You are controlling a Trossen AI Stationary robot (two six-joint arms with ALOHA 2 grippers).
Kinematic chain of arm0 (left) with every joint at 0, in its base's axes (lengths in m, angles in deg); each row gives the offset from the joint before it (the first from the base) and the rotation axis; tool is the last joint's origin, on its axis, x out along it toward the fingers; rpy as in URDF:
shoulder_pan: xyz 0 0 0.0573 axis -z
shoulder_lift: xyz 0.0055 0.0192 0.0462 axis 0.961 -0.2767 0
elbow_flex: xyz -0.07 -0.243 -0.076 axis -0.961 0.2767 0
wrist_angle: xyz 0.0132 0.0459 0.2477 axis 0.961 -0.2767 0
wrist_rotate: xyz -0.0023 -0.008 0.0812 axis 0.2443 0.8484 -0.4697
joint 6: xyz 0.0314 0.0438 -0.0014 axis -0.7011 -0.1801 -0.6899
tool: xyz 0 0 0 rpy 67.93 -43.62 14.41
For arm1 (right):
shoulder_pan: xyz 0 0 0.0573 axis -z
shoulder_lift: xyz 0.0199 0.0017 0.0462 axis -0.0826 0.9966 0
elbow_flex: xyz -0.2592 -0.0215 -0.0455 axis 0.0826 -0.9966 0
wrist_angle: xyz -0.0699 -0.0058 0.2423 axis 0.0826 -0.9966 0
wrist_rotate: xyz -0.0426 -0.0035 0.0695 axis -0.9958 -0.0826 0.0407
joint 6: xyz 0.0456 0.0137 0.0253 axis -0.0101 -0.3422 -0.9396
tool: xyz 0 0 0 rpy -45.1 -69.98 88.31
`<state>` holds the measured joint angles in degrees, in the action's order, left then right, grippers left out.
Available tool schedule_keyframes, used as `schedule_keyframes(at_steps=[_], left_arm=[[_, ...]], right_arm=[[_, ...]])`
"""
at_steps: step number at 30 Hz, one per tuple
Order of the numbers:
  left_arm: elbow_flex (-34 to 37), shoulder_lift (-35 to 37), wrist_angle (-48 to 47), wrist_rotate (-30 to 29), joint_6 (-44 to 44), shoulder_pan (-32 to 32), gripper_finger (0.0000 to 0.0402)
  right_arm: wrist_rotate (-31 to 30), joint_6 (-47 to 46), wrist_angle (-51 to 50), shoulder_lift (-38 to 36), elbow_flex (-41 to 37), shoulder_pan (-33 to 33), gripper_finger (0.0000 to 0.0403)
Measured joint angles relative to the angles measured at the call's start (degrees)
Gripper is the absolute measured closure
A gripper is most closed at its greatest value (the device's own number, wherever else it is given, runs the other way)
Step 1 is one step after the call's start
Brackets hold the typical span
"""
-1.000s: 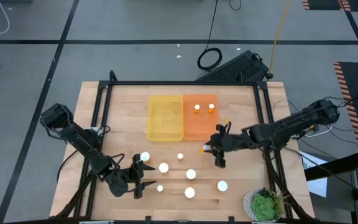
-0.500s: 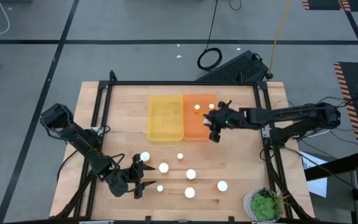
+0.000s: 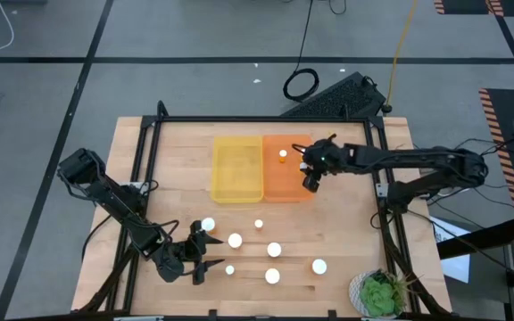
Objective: Pick and place medicine bottles into bin by pill shape (circle, oval)
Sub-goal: Put the small orange pill bottle into the orange bin
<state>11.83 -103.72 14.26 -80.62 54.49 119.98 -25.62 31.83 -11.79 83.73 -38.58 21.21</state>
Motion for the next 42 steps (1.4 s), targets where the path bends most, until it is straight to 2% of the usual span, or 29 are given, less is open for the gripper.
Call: schedule_keyframes(at_steps=[9,18,28,34,42], left_arm=[[0.0,0.0,-0.2,0.0,0.0,0.0,0.0135],[0.0,0.0,-0.3,0.0,-0.1,0.0,0.0135],[0.0,0.0,-0.3,0.0,-0.1,0.0,0.0135],[0.0,0.0,-0.4,0.0,-0.1,0.0,0.0135],[0.0,0.0,-0.3,0.0,0.0,0.0,0.0135]], right_arm=[[0.0,1.6,5.6,5.5,-0.7,0.8,0.0282],[-0.1,2.2,5.6,8.5,-0.7,2.7,0.0279],[-0.1,2.0,5.5,8.5,-0.7,2.7,0.0234],[-0.1,1.4,5.3,5.9,-0.7,2.3,0.0215],[-0.1,-3.0,0.9,-2.7,-0.7,-2.1,0.0208]])
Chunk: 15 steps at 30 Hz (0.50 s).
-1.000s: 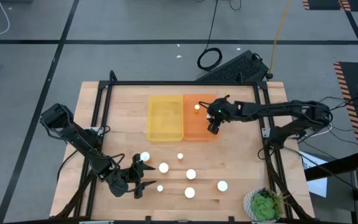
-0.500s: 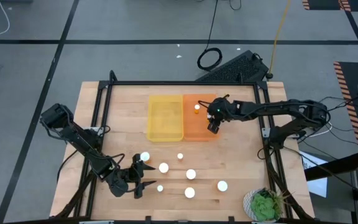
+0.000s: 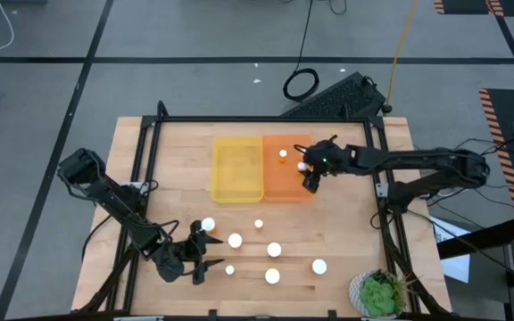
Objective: Pick and place medicine bottles into bin by pill shape (circle, oval)
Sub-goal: Put the small orange pill bottle into the orange bin
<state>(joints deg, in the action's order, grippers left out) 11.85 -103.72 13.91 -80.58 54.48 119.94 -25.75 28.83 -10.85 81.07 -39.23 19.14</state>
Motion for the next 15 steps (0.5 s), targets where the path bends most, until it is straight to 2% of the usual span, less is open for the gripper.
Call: schedule_keyframes(at_steps=[7,15], left_arm=[[0.0,0.0,0.7,0.2,0.5,0.0,0.0135],[0.0,0.0,2.0,0.6,-3.3,2.8,0.0135]], right_arm=[[-0.4,-5.9,-3.6,-8.4,0.0,-10.1,0.0208],[-9.4,-8.1,-2.8,-11.9,0.0,-24.6,0.0208]])
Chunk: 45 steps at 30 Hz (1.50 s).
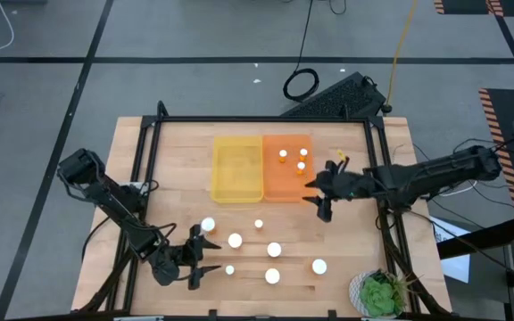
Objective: Pick and place medicine bottles into bin by pill shape (circle, oval)
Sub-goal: Put the small orange pill bottle into the orange bin
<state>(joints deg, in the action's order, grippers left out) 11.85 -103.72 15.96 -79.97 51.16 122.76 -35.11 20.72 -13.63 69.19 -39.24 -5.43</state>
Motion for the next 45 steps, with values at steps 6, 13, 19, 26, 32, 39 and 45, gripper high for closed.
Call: schedule_keyframes(at_steps=[6,13,19,26,32,39,45], left_arm=[[0.0,-0.9,0.2,0.0,1.9,3.3,0.0135],[0.0,-8.3,4.8,0.5,4.0,5.0,0.0135],[0.0,-14.9,12.4,-0.7,1.8,5.0,0.0135],[0.0,-19.8,15.8,-1.2,3.1,4.0,0.0135],[-0.1,-24.2,18.0,-2.0,5.9,1.9,0.0135],[-0.1,-26.1,22.8,-2.2,3.3,1.1,0.0135],[-0.1,-26.2,23.2,-2.2,2.4,1.0,0.0135]], right_arm=[[-1.6,0.0,1.5,0.0,0.0,-6.1,0.0208],[-4.5,-0.1,5.4,0.0,0.0,-9.5,0.0209],[-4.5,0.0,9.4,0.0,0.0,-11.2,0.0209],[-5.7,1.2,11.9,0.0,0.0,-12.3,0.0209],[-6.0,2.6,12.6,0.0,0.0,-12.4,0.0209],[-6.0,2.6,12.7,0.0,0.0,-12.5,0.0209],[-6.0,3.0,13.9,0.0,0.0,-12.5,0.0209]])
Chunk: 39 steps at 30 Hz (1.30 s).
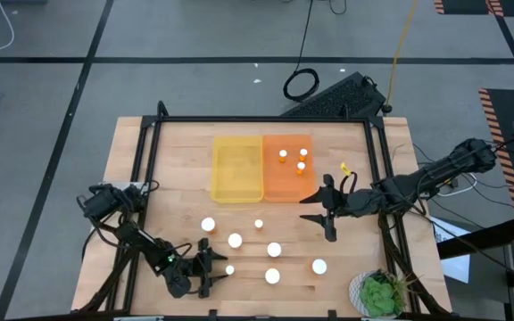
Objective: Pick and place medicine bottles into bin by pill shape (circle, oval)
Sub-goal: Put the small orange pill bottle into the orange bin
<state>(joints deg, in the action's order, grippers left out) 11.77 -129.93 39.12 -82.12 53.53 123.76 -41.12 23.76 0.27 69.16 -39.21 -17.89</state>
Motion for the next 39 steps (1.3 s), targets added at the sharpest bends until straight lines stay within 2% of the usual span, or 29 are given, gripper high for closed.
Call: schedule_keyframes(at_steps=[18,24,30,39], left_arm=[[-0.1,-0.1,2.0,2.5,-5.6,-2.2,0.0138],[-0.1,-0.2,4.3,3.6,-9.4,-2.3,0.0177],[-0.1,-0.2,4.6,4.7,-9.4,-2.6,0.022],[-0.1,-0.1,4.9,8.1,-9.3,-4.4,0.0244]], right_arm=[[0.0,0.2,0.0,0.0,0.0,0.0,0.0209],[-0.3,0.2,0.0,0.0,0.0,0.0,0.0209],[-1.4,0.2,-0.1,0.0,0.0,0.0,0.0209],[-1.3,0.2,-0.1,0.0,0.0,0.0,0.0209]])
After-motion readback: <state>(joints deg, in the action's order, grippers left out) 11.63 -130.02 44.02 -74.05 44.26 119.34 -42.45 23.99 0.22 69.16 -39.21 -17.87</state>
